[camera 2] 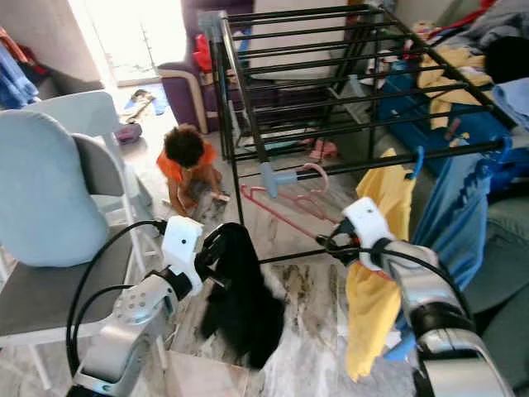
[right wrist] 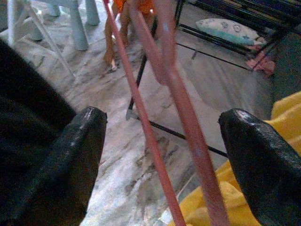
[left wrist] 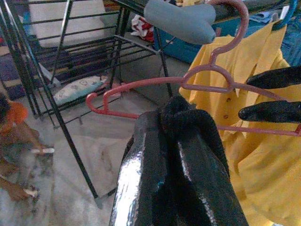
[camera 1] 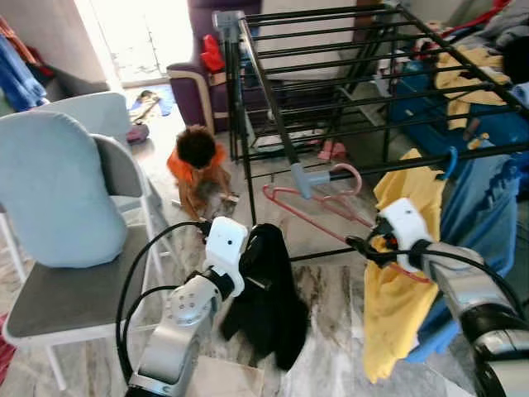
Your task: Hang hanger
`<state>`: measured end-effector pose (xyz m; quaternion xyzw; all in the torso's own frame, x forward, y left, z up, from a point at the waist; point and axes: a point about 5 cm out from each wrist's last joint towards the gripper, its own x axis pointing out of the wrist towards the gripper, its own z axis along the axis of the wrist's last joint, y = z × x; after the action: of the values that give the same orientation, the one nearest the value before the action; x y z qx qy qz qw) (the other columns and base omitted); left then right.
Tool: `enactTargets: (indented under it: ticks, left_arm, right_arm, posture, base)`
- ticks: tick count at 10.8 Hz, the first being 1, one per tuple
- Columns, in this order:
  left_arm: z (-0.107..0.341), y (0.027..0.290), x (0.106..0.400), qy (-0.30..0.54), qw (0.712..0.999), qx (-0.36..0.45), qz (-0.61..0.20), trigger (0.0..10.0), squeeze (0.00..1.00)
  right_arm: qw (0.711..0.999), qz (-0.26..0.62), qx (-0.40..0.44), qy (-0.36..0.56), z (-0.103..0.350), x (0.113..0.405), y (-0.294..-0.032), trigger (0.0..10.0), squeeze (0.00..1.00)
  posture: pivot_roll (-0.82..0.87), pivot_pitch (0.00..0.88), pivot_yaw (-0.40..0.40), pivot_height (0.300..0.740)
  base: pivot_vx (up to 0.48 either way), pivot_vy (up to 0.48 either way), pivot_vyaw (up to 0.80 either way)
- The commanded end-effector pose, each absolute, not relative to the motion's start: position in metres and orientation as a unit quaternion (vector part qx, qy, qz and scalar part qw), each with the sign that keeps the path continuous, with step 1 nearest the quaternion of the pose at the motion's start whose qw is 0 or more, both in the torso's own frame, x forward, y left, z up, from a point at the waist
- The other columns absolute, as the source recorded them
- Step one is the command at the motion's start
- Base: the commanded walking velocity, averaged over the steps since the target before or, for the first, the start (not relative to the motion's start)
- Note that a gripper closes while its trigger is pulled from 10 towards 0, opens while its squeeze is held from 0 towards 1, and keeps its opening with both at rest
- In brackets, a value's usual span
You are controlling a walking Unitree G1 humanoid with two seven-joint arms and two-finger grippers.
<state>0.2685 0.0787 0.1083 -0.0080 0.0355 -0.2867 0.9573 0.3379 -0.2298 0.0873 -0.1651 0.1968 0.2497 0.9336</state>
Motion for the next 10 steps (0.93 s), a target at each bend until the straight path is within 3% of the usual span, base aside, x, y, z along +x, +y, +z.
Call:
enactTargets:
  ticks: [1,10]
  left_arm:
    - [0.119,0.080,0.269,0.016,0.957,-0.001,-0.289,10.0,0.00]
    - [0.116,0.075,0.269,0.025,0.956,0.005,-0.291,10.0,0.00]
  right_arm:
    - [0.931,0.259,-0.167,0.196,0.090,0.342,-0.226,0.0,0.00]
    - [0.927,0.274,-0.156,0.205,0.090,0.344,-0.231,0.1,0.00]
  posture:
    - [-0.04,0.000,0.032,0.740]
    - [-0.06,0.000,0.023,0.740]
  base:
    - [0.000,0.000,0.00]
    - [0.000,0.000,0.00]
